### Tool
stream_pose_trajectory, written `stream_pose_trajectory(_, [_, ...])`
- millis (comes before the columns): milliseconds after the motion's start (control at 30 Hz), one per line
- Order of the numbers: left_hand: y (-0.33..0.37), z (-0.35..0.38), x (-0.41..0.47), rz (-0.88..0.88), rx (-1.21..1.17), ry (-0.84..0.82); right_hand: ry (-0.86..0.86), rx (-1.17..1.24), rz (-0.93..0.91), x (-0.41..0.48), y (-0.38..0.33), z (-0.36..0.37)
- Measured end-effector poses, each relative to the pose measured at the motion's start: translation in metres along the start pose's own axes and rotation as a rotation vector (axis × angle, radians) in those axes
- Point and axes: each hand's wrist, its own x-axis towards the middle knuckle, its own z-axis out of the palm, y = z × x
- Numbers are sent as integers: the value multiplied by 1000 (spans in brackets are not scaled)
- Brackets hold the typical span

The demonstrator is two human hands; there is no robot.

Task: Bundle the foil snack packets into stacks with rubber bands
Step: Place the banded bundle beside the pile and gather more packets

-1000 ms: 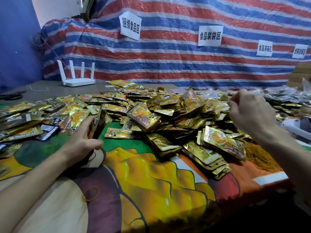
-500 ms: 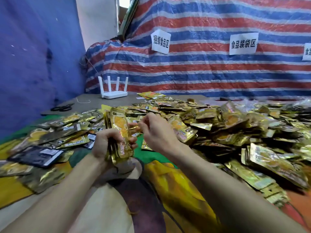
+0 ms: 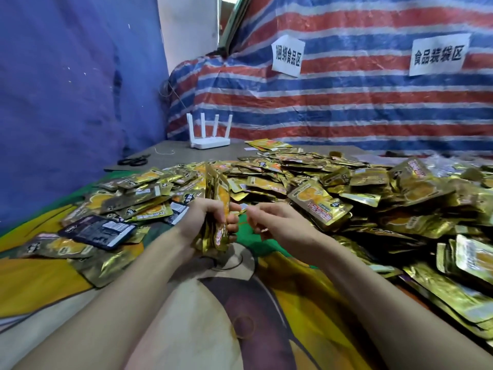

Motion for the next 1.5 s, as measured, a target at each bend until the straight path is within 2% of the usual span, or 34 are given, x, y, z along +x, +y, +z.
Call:
stream_pose_trajectory(100, [-4,3,0,-14,-1,-56,79,307,3,1,-4,5])
stream_pose_trajectory(200, [-5,4,0,1,-1,-79,45,604,72,1,-9,8])
stream_pose_trajectory(400, [-2,9,-5,26,36,-93,65,810,26,1,-8,5])
stream_pose_trajectory(533, [-1,16,-10,33,33,-142,82,777,6,1,-5,8])
stream_pose_trajectory(667, [-4,15,-5,88,101,11,115,709,-23,0,-3,5])
stream_pose_trajectory(833, [-10,19,1,360,73,230,156,424,-38,-3,-3,9])
stream_pose_trajectory(900, [-9,20,2,475,17,237,145,359,-4,-4,-2,17])
stream_pose_trajectory(1100, [-11,28,-1,583,-95,230,-16,589,41,-2,-8,37])
stream_pose_trajectory(1333, [-6,22,0,729,-26,420,-46,769,66,-6,-9,60])
stream_pose_trajectory(1500, [-1,18,-1,700,-231,359,-91,791,49,-5,-8,66])
